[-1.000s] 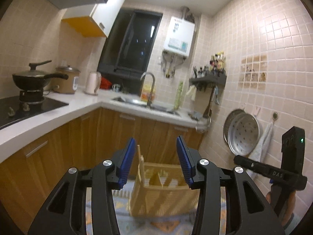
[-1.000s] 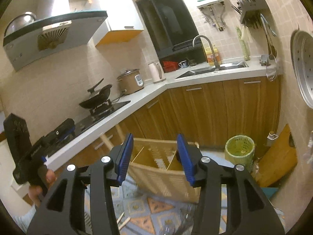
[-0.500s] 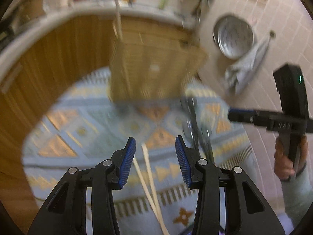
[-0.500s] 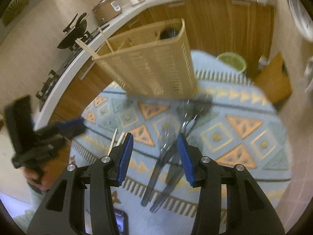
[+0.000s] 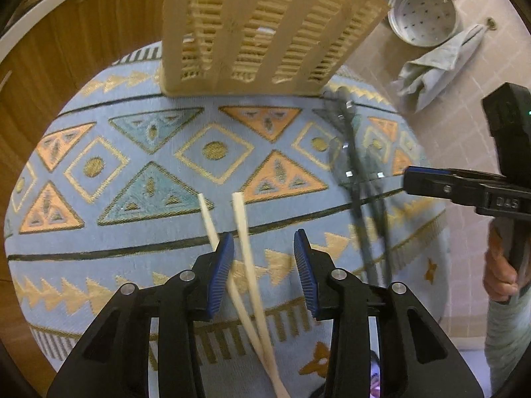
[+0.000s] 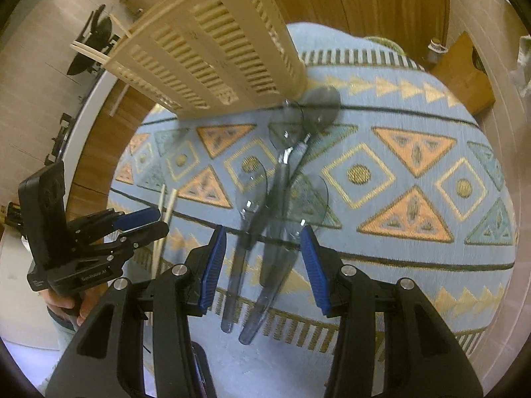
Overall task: Organize utensils
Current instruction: 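Grasp a chopstick with the left tool while the right tool grasps a clear spoon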
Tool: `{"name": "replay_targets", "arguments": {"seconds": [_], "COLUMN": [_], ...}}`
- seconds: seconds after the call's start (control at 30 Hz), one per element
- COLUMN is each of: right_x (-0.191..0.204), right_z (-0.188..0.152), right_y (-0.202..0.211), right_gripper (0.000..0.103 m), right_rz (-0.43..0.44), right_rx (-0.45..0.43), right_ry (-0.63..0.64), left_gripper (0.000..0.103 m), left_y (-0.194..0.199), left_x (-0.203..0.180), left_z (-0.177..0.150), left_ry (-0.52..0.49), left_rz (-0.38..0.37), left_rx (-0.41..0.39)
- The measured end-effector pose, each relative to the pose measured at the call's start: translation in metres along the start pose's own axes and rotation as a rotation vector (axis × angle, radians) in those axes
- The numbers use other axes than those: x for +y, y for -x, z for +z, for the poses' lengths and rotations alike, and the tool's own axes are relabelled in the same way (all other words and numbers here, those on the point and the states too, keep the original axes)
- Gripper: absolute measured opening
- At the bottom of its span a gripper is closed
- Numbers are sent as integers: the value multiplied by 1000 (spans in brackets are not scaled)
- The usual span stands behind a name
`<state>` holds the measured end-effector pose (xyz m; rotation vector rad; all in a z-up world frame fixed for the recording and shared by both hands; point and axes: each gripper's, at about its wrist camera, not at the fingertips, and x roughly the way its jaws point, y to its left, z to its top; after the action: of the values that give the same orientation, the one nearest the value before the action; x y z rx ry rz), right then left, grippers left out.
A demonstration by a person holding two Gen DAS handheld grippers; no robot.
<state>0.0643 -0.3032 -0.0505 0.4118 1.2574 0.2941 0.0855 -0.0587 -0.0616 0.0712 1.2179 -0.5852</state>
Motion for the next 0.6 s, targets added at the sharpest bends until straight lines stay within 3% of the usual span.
{"name": "replay_targets", "arguments": {"seconds": [0.2, 0.37, 0.6], "right_x": [-8, -14, -16], "right_z": [1, 7, 15], "right_y": [-9, -16, -28], "right_gripper": [39, 36, 36], "right_rz": [-18, -48, -117], "right_rx": [36, 60, 81], "right_ry": [-32, -61, -70], "left_gripper": [35, 35, 24], "left_y": [-8, -19, -28], "left_x": [-7, -28, -49], "left_z": [3, 6, 4], "left_ry": [-26, -120, -229], "left_rz": [43, 147, 294], "left_rx": [31, 72, 89]}}
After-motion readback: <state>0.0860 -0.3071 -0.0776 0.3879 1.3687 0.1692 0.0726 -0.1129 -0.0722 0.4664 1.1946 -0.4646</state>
